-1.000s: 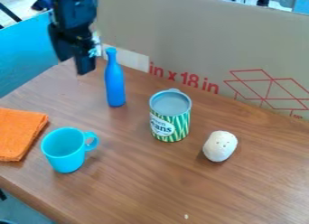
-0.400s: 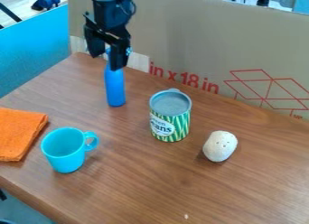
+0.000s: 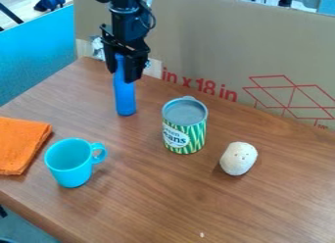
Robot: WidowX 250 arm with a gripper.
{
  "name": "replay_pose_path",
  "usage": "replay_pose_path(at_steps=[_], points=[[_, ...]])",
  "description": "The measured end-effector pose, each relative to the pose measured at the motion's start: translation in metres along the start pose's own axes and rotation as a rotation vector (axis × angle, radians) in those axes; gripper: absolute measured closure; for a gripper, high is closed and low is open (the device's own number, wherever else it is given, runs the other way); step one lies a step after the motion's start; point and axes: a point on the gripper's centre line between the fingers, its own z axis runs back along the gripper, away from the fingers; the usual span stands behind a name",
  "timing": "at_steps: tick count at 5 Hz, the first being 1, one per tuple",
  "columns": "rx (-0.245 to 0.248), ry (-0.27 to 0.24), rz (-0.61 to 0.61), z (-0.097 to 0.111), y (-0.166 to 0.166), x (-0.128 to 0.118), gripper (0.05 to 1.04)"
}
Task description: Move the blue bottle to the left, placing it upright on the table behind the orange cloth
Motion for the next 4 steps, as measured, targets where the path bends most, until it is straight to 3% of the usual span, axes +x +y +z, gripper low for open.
replay_pose_path(at_steps=[1, 2, 3, 4], points=[[-0.002, -0.009, 0.007, 0.000, 0.001, 0.000, 0.599], [-0.015, -0.008, 0.019, 0.001, 0.003, -0.005, 0.603], [-0.003, -0.017, 0.064, 0.016, 0.018, -0.020, 0.698], [0.010, -0.049, 0.111, 0.029, 0.034, -0.026, 0.708]])
